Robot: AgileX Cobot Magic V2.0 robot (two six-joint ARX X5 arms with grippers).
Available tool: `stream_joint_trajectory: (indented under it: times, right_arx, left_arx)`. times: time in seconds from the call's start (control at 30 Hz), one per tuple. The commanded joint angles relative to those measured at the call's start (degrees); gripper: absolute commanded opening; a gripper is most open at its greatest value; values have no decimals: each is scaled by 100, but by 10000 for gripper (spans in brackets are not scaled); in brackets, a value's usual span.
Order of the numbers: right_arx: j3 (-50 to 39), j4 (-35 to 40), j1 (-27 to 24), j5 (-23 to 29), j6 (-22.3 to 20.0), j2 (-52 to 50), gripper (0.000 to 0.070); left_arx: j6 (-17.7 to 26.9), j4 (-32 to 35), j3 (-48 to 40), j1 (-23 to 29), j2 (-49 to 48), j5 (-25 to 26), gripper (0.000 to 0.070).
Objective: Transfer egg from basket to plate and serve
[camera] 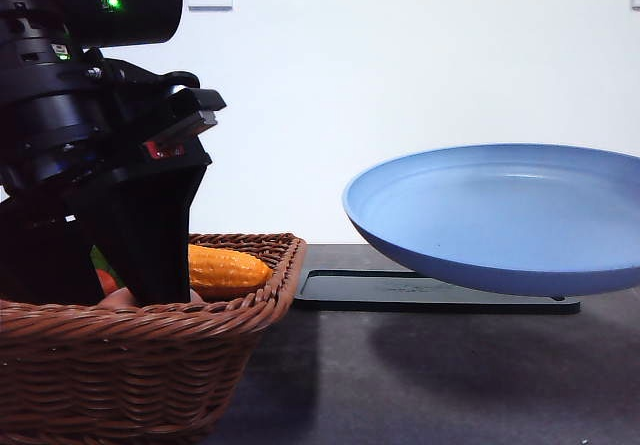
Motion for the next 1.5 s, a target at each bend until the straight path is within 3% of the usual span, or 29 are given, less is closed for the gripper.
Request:
stream_joint_trajectory:
  times: [0.0,0.17,0.43,0.67,0.9,1.47]
  right_arx:
    - [122,51,-7,-41,58,10,0]
    - [122,-14,4,-130,68,11,0]
    - [122,-28,9,-649,218,23,0]
    - [122,-47,394,-915,368,204,0]
    - [122,-46,886,-917,404,456,0]
    - [122,-113,942,-922,402,484,0]
  left_arx:
    - [139,-60,297,-42,16,-122,288]
    - [256,-454,994,-42,-269,-269,288]
    - [278,-387,2113,-264,-579,-129,288]
    - [316,330,2191,-944,-339,-133,288]
    - [505,386,2191,-1527,230,-213,288]
    - [786,314,2191,-1777,1105,-328,295]
